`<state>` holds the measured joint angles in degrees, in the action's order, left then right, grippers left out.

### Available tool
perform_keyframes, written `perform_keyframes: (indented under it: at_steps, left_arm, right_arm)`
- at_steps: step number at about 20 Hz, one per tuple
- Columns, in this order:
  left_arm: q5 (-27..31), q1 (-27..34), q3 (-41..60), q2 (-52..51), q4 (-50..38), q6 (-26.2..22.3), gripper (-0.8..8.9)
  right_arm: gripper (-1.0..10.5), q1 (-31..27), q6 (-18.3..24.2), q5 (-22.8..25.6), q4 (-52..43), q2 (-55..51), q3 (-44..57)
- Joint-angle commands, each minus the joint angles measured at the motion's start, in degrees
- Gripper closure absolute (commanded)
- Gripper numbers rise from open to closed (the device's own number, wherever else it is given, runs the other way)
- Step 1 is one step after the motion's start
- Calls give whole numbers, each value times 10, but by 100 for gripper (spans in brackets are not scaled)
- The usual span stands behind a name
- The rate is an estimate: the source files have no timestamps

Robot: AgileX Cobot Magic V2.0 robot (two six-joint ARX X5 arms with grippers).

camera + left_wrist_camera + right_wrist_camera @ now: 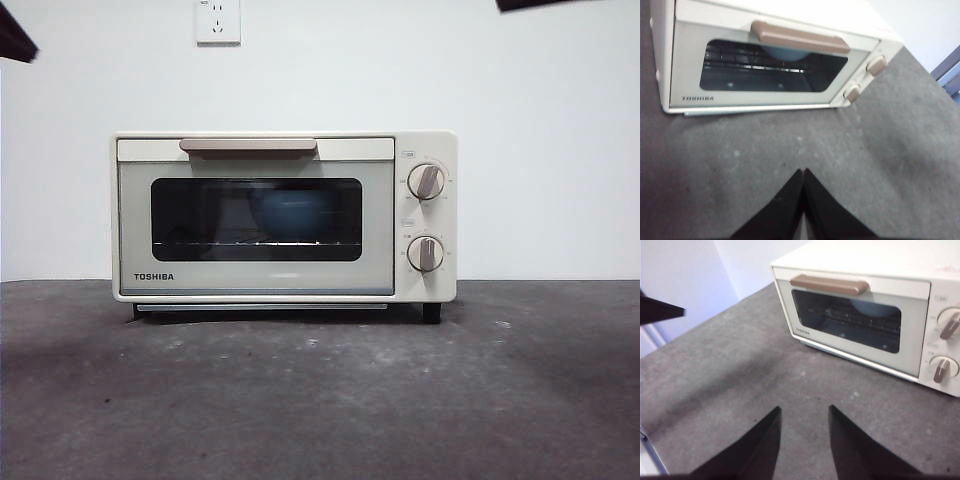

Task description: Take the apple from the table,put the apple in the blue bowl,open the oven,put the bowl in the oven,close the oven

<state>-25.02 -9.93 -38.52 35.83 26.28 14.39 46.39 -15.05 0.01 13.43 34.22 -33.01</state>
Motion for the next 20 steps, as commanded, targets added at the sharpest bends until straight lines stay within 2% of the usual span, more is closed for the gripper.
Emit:
perform_keyframes:
  at_steps: [1,5,12,20]
  left_arm:
    - [3,-2,-11,-17,12,-17,806]
    - [3,-2,-11,-30,12,-17,806]
    - [2,-2,-11,-29,12,-17,806]
    - [2,-2,-11,-29,12,-17,806]
  right_arm:
    - [829,5,9,2,-18,2,-3]
    - [947,5,24,12,-33,1,-3]
    - [944,5,22,102,-40,2,-3]
    - [944,5,22,110,-44,-12,-3]
